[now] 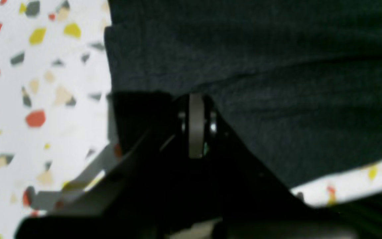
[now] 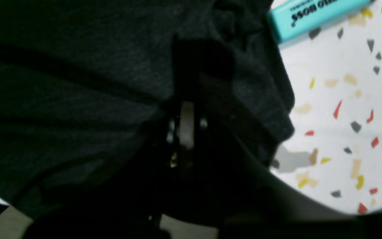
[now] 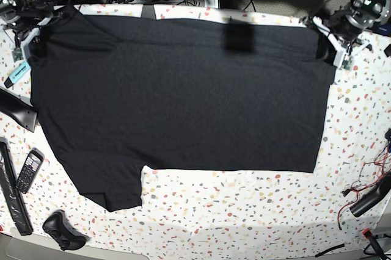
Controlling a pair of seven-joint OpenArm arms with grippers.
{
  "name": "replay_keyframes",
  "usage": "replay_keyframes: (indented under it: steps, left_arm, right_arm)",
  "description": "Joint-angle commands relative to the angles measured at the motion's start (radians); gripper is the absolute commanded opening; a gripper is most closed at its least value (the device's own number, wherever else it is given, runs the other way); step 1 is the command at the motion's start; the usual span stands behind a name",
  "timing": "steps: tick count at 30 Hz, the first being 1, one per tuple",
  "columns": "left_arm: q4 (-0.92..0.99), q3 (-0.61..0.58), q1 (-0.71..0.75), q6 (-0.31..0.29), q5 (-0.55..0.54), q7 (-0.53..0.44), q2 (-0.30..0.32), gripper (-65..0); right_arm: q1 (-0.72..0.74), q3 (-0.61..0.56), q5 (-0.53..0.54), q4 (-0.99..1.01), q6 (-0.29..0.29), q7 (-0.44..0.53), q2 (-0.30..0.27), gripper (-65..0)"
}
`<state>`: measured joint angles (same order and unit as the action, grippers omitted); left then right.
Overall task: Fold the T-shirt properly
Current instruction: 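Lower the shirt flat and release both grippers, then move the left gripper to the hem corner and grasp it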
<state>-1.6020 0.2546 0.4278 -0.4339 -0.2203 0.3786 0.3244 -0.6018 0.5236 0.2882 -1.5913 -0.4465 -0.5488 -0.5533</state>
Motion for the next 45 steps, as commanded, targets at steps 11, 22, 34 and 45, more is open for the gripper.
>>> replay_keyframes:
  steps: [11,22,34,45]
  left_arm:
    - [-0.072,0.008,0.039,0.0,0.002,0.097,0.061,-65.0]
    - [-0.213,0.008,0.023,0.0,0.001,0.063,0.151,-65.0]
    - [0.031,0.005,-0.397,0.04,-0.189,0.116,0.172,-48.6]
    - [0.786,-0.124,-0.963,-0.069,-0.257,0.136,0.165,-48.6]
  right_arm:
    - [-0.003,0.031,0.026,-0.062,-0.003,-0.066,-0.02,-65.0]
    - [0.012,0.163,0.092,-0.18,-0.003,-0.068,-0.031,-65.0]
    - [0.173,0.183,0.216,-0.192,-0.003,-0.241,-0.048,-58.3]
    - [0.181,0.183,0.296,-0.192,-0.004,-0.332,-0.048,-57.7]
